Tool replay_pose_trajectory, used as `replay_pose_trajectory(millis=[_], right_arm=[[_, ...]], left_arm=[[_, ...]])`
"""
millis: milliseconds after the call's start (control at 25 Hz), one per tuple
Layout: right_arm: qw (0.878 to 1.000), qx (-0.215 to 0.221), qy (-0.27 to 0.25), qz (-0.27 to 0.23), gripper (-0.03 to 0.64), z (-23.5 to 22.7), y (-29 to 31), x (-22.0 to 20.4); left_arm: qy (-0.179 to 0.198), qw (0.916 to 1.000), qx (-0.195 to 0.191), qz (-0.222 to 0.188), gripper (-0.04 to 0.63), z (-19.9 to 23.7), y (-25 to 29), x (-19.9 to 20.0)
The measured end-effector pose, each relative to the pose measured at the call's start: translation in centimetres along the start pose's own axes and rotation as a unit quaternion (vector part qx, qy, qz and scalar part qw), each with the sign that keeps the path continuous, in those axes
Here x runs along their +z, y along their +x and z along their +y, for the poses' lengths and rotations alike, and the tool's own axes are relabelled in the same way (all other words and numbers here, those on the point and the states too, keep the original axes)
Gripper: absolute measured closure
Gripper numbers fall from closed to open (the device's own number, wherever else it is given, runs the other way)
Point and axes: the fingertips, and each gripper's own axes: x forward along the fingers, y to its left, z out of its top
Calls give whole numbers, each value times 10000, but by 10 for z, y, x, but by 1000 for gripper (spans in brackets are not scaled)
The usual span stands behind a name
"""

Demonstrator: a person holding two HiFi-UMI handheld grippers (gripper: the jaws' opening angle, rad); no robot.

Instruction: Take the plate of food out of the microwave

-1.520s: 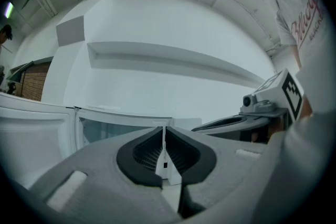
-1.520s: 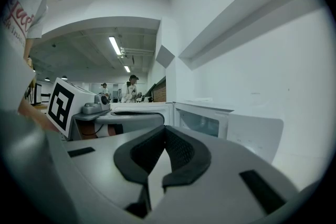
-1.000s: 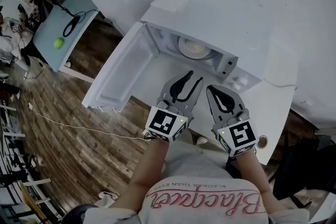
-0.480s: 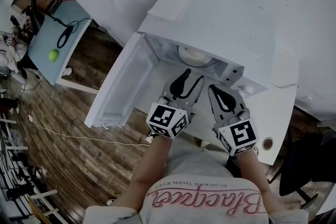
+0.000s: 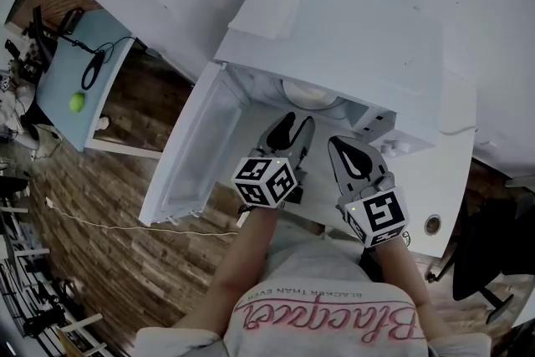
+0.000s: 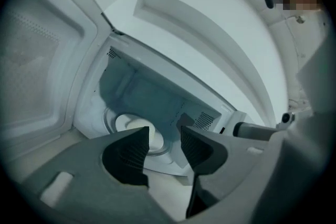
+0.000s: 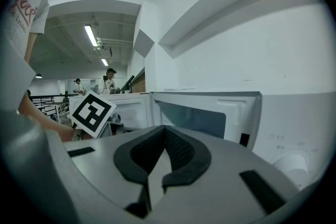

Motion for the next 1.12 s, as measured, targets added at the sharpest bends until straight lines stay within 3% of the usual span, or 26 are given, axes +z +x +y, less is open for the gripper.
replay_pose_trajectory(millis=[160, 480, 760, 960, 1120], right_arm=[[9999, 1, 66, 80, 606, 3, 9, -4], [9994, -50, 184, 272, 606, 1, 25, -13], [9990, -71, 194, 401, 606, -1, 39, -18], [9988, -87, 183, 445, 606, -5, 45, -18], [9985, -122, 195, 494, 606, -10, 48, -21]], left_arm=[[-684, 9971, 277, 158, 402, 23, 7, -8], [-1436, 9846, 748, 655, 402, 58, 25, -24], [-2433, 9592, 1079, 951, 402, 78, 42, -38], [-2631, 9465, 1551, 1037, 402, 91, 46, -44], [-2990, 9318, 1717, 1131, 381, 93, 53, -52]])
